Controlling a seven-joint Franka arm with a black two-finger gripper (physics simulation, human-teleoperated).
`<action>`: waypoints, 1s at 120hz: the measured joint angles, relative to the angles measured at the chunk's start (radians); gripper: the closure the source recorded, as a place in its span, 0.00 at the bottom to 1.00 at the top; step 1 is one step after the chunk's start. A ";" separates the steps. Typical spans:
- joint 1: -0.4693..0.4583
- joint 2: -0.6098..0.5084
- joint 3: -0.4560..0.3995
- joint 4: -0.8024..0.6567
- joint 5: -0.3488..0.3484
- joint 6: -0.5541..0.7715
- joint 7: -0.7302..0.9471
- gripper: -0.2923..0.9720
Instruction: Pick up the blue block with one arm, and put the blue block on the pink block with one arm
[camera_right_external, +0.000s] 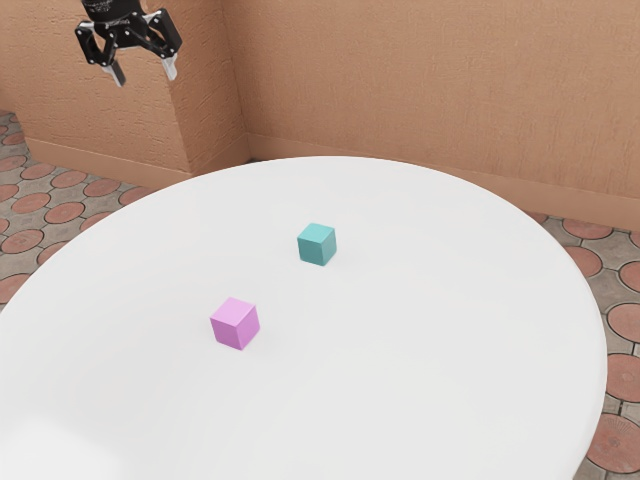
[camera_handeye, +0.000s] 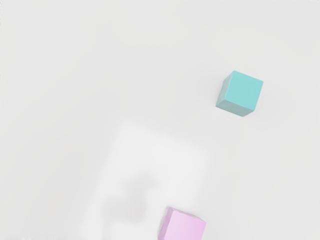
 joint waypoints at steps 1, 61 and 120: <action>0.000 0.000 0.000 0.000 0.000 0.000 -0.001 0.24; -0.497 -0.315 0.013 0.227 0.107 -0.121 -0.165 0.25; -0.429 -0.647 0.206 -0.775 0.125 0.001 -0.248 0.24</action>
